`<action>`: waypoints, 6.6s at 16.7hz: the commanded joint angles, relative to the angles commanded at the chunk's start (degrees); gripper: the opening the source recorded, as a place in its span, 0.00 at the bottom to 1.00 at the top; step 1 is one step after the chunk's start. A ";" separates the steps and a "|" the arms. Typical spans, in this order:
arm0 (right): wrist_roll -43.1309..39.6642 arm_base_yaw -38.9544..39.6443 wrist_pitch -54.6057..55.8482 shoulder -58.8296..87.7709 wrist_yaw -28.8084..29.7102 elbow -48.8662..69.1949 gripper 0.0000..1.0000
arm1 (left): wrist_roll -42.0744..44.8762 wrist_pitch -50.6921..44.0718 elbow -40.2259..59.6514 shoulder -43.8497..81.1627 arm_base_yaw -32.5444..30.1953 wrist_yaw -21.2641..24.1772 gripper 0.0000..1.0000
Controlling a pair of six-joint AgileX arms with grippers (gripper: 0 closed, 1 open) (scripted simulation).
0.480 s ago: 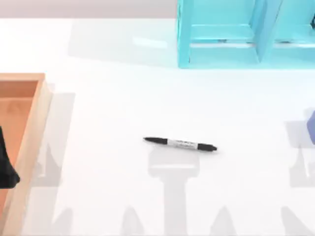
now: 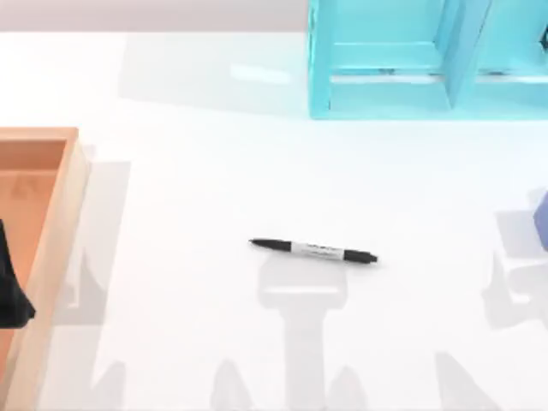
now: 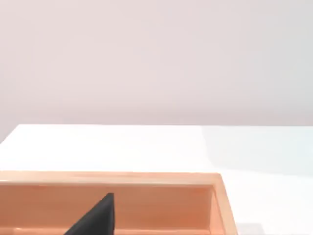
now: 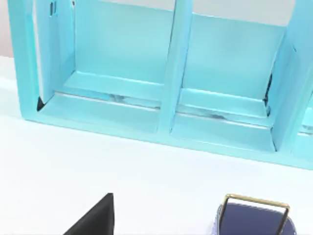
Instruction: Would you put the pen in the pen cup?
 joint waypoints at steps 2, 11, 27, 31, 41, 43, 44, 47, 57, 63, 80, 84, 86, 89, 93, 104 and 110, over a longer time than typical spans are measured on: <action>-3.61 3.47 -4.82 8.86 -0.86 6.91 1.00 | 0.00 0.00 0.00 0.00 0.00 0.00 1.00; -21.48 20.49 -33.93 65.05 -2.73 47.96 1.00 | 0.00 0.00 0.00 0.00 0.00 0.00 1.00; -33.34 32.28 -68.67 120.44 3.15 106.20 1.00 | 0.00 0.00 0.00 0.00 0.00 0.00 1.00; -33.24 32.21 -69.58 121.67 3.72 108.46 1.00 | 0.00 0.00 0.00 0.00 0.00 0.00 1.00; -33.38 32.04 -60.63 123.38 3.74 101.31 1.00 | 0.00 0.00 0.00 0.00 0.00 0.00 1.00; -33.40 31.99 -55.37 124.49 3.75 97.47 1.00 | 0.00 0.00 0.00 0.00 0.00 0.00 1.00; -33.41 31.98 -53.09 125.01 3.76 95.72 1.00 | 0.00 0.00 0.00 0.00 0.00 0.00 1.00; -33.44 31.96 -49.69 125.87 3.77 92.79 1.00 | 0.00 0.00 0.00 0.00 0.00 0.00 1.00; -33.44 31.96 -49.65 125.88 3.77 92.75 0.47 | 0.00 0.00 0.00 0.00 0.00 0.00 1.00; -33.44 31.96 -49.65 125.88 3.77 92.75 0.02 | 0.00 0.00 0.00 0.00 0.00 0.00 1.00; -24.27 40.48 -61.88 106.64 2.16 87.57 0.00 | 0.00 0.00 0.00 0.00 0.00 0.00 1.00; -18.50 46.17 -69.08 95.84 2.02 84.04 0.00 | 0.00 0.00 0.00 0.00 0.00 0.00 1.00; -17.07 47.79 -70.89 93.62 2.02 83.33 0.00 | 0.00 0.00 0.00 0.00 0.00 0.00 1.00; -16.94 47.96 -71.07 93.42 2.02 83.27 0.00 | 0.00 0.00 0.00 0.00 0.00 0.00 1.00; -16.76 46.61 -69.41 93.52 0.46 83.28 0.00 | 0.00 0.00 0.00 0.00 0.00 0.00 1.00; -6.87 18.39 -28.53 96.04 -36.02 70.98 0.00 | 0.00 0.00 0.00 0.00 0.00 0.00 1.00; 0.86 -4.25 4.05 100.91 -63.88 58.89 0.00 | 0.00 0.00 0.00 0.00 0.00 0.00 1.00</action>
